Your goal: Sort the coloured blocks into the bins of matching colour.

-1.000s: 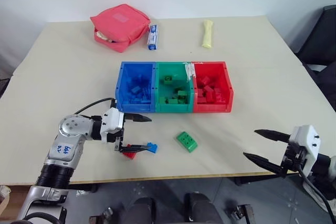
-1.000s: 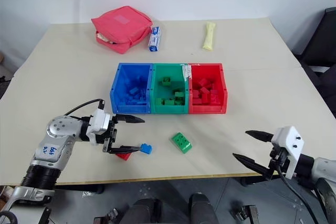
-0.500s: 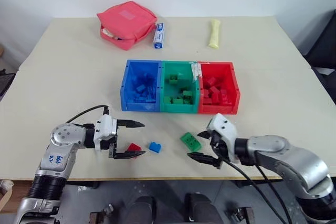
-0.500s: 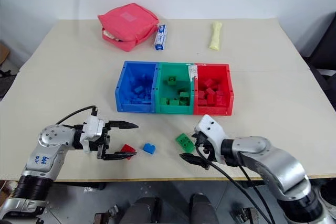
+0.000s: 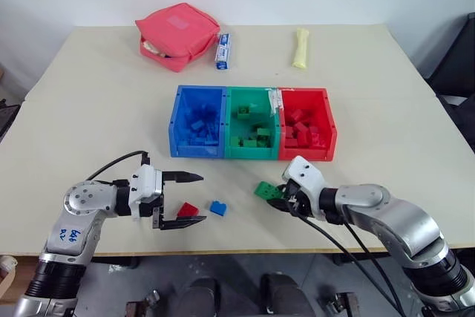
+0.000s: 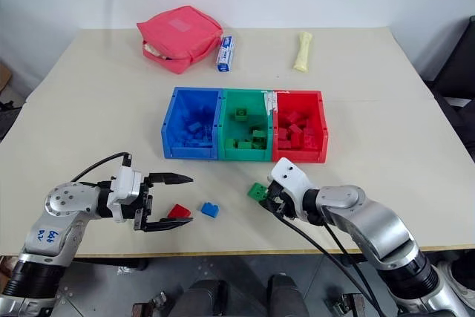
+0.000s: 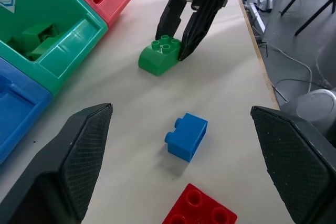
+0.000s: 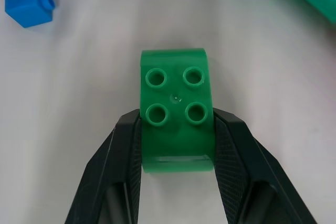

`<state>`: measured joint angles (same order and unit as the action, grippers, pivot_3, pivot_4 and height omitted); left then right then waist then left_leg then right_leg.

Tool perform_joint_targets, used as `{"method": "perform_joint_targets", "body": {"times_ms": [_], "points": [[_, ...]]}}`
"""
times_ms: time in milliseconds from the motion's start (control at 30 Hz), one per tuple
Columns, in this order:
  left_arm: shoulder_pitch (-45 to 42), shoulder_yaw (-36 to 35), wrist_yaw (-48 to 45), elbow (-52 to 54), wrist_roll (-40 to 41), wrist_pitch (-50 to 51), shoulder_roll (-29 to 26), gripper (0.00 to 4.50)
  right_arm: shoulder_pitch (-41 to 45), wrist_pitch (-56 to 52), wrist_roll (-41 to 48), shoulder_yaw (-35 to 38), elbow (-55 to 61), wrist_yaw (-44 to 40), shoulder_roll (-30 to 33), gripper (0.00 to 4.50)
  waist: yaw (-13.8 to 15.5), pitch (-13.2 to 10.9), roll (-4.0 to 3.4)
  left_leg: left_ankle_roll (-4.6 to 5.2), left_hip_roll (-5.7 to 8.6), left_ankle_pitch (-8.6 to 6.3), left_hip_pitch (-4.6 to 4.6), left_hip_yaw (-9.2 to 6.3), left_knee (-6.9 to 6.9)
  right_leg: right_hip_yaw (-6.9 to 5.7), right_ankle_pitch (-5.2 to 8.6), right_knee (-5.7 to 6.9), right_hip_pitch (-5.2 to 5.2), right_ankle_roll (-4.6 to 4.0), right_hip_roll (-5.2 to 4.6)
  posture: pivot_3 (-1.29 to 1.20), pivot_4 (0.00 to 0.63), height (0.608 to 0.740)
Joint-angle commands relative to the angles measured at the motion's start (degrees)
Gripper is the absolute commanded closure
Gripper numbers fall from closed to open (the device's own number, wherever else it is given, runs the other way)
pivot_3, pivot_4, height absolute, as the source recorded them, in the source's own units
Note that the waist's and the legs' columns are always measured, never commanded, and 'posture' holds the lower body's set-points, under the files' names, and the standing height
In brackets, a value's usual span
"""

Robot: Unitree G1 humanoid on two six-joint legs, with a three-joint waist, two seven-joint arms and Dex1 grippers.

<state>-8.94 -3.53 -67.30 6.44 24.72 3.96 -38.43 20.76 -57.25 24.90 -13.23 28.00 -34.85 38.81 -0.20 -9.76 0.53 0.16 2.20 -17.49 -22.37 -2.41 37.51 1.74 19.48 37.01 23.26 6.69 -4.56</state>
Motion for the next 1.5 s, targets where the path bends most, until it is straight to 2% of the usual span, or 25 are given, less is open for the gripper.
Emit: {"method": "perform_joint_targets", "body": {"times_ms": [33, 133, 367, 533, 633, 667, 800, 900, 1133, 1233, 1333, 1400, 1500], "points": [[1.01, -4.18, 6.49, 3.96, 3.43, 3.24, 1.93, 0.0, 7.15, 2.56, 2.04, 5.66, -2.56, -0.42, -3.26, 3.04, -0.36, 0.0, -0.01, 0.0, -0.01, 0.0, 0.0, 0.03, 0.01, 0.02, 0.0, 0.01, 0.02, 0.0, 0.01, 0.0, 0.15, 0.74], [3.24, -6.91, 10.2, 5.65, 4.26, 5.07, 2.72, 0.0, 13.9, 2.73, 1.65, 6.82, -7.41, 0.44, -6.65, 3.04, -0.95, 0.0, -0.01, -0.06, -0.03, 0.03, -0.01, 0.04, -0.04, 0.03, 0.0, 0.17, 0.15, 0.0, 0.04, 0.0, 0.15, 0.74], [12.8, -13.46, 13.58, 7.46, 4.13, 4.66, 2.01, 0.0, 26.77, 11.38, -7.28, 3.69, -26.39, 3.03, -12.58, 3.04, -1.55, -0.01, -0.01, -0.1, 0.01, 0.05, -0.03, 0.09, -0.2, 0.03, 0.02, 0.4, 0.29, -0.03, 0.01, 0.0, 0.15, 0.74], [13.98, -16.1, 13.43, 6.31, 4.58, 4.39, 1.18, 0.0, 30.15, 14.16, -7.47, 5.01, -30.59, 0.16, -13.53, 1.34, -1.26, -0.01, -0.02, -0.1, 0.01, 0.05, -0.05, 0.05, -0.12, 0.0, 0.02, 0.39, 0.27, -0.04, -0.01, 0.0, 0.15, 0.74], [13.58, -16.3, 12.35, 5.43, 4.59, 4.47, 0.59, 0.0, 29.02, 15.16, -6.79, 5.43, -28.9, -2.59, -12.08, 0.33, -1.36, -0.01, -0.02, -0.09, 0.02, 0.04, -0.04, 0.06, -0.11, 0.0, 0.02, 0.4, 0.26, -0.04, -0.01, 0.0, 0.15, 0.74], [13.4, -16.24, 11.9, 5.06, 4.54, 4.46, 0.35, 0.0, 28.22, 15.43, -6.52, 5.55, -27.93, -3.52, -11.5, 0.02, -1.34, -0.01, -0.02, -0.09, 0.02, 0.04, -0.04, 0.06, -0.13, 0.0, 0.02, 0.4, 0.27, -0.04, -0.01, 0.0, 0.15, 0.74], [10.46, -15.73, 9.33, 2.34, 4.74, 4.04, -0.6, 0.0, 18.75, 23.22, -3.09, 8.46, -18.83, -11.91, -7.51, 0.02, -0.9, 0.0, -0.01, -0.09, 0.01, 0.04, -0.09, -0.02, -0.21, -0.06, 0.02, 0.38, 0.27, -0.04, 0.0, 0.0, 0.15, 0.74], [7.63, -14.75, 6.79, -0.54, 4.34, 3.85, -1.8, 0.0, 8.14, 31.07, 3.95, 15.85, -12.92, -20.24, -5.97, 0.02, -0.88, -0.01, -0.01, -0.04, 0.03, -0.01, -0.13, -0.02, -0.2, -0.07, 0.02, 0.29, 0.22, -0.03, -0.01, 0.0, 0.15, 0.74], [3.28, -12.91, -1.83, -9.63, 2.01, 1.54, -7.44, 0.0, -12.92, 42.85, 6.59, 24.84, -10.46, -34.62, 2.46, 0.02, -1.35, -0.03, -0.02, 0.01, -0.02, -0.03, 0.05, 0.08, -0.18, -0.03, -0.01, -0.08, -0.01, 0.02, 0.02, 0.0, 0.15, 0.74], [1.89, -11.7, -5.06, -13.06, 0.78, -0.35, -9.65, 0.0, -17.45, 43.92, 8.51, 27.9, -10.3, -35.61, 3.36, 0.02, -1.51, -0.04, -0.05, 0.02, -0.07, -0.04, 0.13, 0.12, -0.23, 0.0, 0.0, -0.05, -0.01, -0.01, 0.06, 0.0, 0.15, 0.74], [0.53, -8.77, -5.7, -11.14, 0.02, 1.82, -10.78, 0.0, -20.52, 47.14, 7.04, 27.57, -9.82, -37.77, 4.58, 0.02, -1.29, -0.04, -0.05, 0.01, -0.07, -0.03, 0.17, 0.13, -0.23, 0.04, 0.01, -0.02, -0.03, -0.01, 0.04, 0.0, 0.15, 0.74], [-0.84, -5.29, -4.14, -6.13, -0.73, 8.43, -12.27, 0.0, -21.59, 47.5, 6.89, 27.32, -9.05, -37.37, 4.71, 0.02, -1.09, -0.05, -0.03, 0.01, -0.06, -0.03, 0.16, 0.12, -0.21, 0.04, 0.01, -0.02, -0.04, -0.01, 0.03, 0.0, 0.15, 0.74], [-7.03, 1.95, -1.42, 3.33, -2.47, 13.68, -10.84, 0.0, -23.03, 44.75, 7.97, 26.61, -6.04, -36.35, 5.65, 0.02, -0.07, -0.06, -0.04, 0.01, -0.02, -0.03, 0.09, 0.07, -0.12, 0.05, 0.0, -0.01, -0.05, 0.0, -0.01, 0.0, 0.15, 0.74]]}}
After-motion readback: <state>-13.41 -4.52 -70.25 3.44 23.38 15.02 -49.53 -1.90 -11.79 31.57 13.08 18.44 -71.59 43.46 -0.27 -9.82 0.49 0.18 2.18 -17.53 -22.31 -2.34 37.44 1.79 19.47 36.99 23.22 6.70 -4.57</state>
